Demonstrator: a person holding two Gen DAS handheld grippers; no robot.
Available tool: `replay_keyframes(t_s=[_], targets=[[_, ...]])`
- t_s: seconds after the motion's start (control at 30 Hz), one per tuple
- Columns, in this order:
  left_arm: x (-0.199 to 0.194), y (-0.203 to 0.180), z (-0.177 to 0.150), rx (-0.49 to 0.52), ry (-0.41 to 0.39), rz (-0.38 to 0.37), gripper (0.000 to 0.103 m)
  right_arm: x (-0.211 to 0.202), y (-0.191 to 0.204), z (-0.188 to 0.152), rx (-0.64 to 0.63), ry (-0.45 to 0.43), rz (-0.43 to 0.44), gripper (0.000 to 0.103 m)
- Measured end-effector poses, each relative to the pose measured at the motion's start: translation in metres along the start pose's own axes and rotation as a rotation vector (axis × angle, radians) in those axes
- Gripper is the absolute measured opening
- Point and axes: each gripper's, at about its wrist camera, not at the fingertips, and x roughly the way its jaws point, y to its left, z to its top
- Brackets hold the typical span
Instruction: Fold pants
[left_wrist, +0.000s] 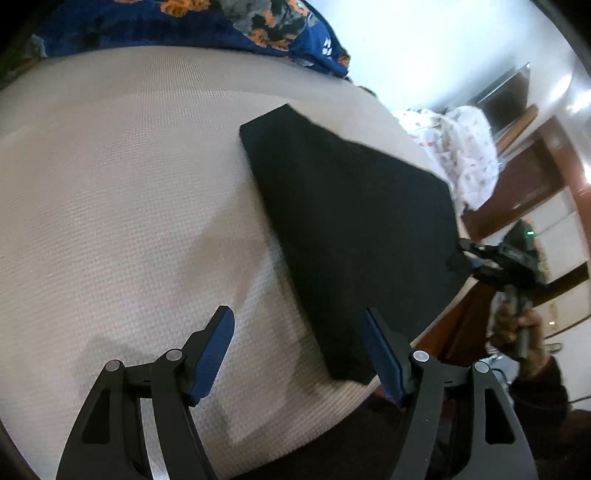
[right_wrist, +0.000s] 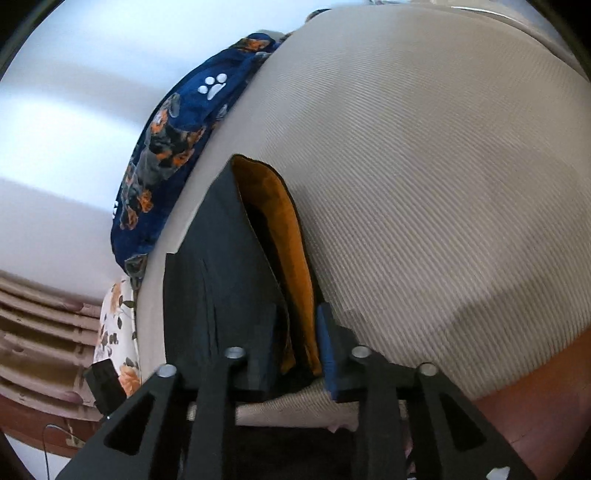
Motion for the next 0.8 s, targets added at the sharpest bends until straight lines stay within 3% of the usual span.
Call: replay_keyframes(t_s=[0.03,0.07,0.27,0.4,0.63,0.8], targets=[[0.002,0.001,0.003,-0.003,0.007,-0.023,0.071,0.004,0.002,0.004,-0.025,0.011,0.0,0.044],[0.006,0.004,0.007,-0.011,0.02,-0.049,0.071,0.012,0.004,0.009,-0.045,0.045,0.016,0.046],[0.027,0.026,0.023,-0.126,0.106,-0.29,0.071,0.041,0.017,0.023,-0.152,0.152,0.014,0.047],[0.043,0.023,0.034,-0.112,0.171,-0.4,0.072,0.049,0.022,0.033,-0.222,0.228,0.037,0.047],[0.059,0.002,0.045,-0.009,0.265,-0.417,0.072,0.066,0.032,0.043,-0.323,0.353,0.126,0.051],[0.059,-0.001,0.049,-0.027,0.246,-0.388,0.072,0.078,0.03,0.044,-0.296,0.375,0.223,0.052]])
